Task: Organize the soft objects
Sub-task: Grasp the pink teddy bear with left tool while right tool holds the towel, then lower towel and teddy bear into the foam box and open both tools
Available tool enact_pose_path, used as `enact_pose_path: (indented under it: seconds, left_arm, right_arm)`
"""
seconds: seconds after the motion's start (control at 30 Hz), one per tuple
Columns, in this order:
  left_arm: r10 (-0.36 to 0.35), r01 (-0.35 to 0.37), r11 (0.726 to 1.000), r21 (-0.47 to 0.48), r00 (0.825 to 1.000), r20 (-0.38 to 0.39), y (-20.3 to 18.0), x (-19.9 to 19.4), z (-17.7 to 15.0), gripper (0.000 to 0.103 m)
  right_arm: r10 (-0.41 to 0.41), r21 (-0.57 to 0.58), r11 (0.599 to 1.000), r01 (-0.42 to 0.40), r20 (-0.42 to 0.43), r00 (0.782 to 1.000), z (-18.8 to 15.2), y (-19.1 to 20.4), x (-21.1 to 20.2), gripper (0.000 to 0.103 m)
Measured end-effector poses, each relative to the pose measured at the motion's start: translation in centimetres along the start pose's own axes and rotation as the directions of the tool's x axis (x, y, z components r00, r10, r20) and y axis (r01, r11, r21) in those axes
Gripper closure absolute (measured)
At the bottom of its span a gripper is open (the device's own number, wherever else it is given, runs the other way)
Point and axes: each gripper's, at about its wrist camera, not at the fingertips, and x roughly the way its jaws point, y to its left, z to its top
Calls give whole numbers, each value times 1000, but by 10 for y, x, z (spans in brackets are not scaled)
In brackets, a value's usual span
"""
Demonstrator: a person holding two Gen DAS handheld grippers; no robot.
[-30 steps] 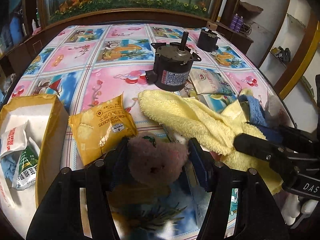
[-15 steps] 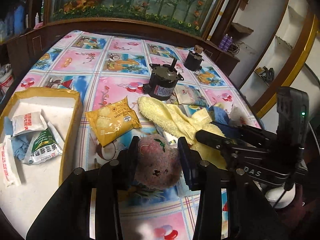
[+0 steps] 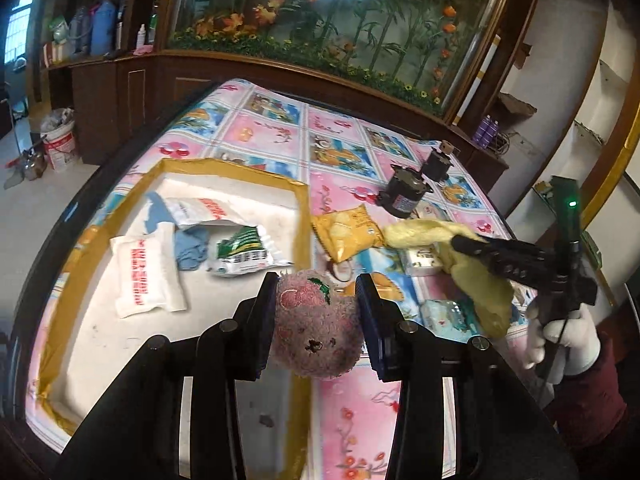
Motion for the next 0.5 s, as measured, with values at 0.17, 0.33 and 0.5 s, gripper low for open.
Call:
enact_pose_path:
  seconds: [0.17, 0.33, 0.5]
  left_arm:
    - [86, -86, 995, -46, 996, 1, 40, -9, -4, 65]
    - [184, -186, 980, -66, 982, -34, 73, -1, -4, 57]
    - [158, -175, 969, -174, 982, -105, 100, 9, -10, 55]
  right_arm:
    - [101, 47, 993, -106, 98, 990, 27, 13, -49, 72]
    - [313, 89, 942, -323, 111, 943, 48, 51, -65, 71]
    - [572, 266, 779, -568, 71, 817, 58, 96, -25, 71]
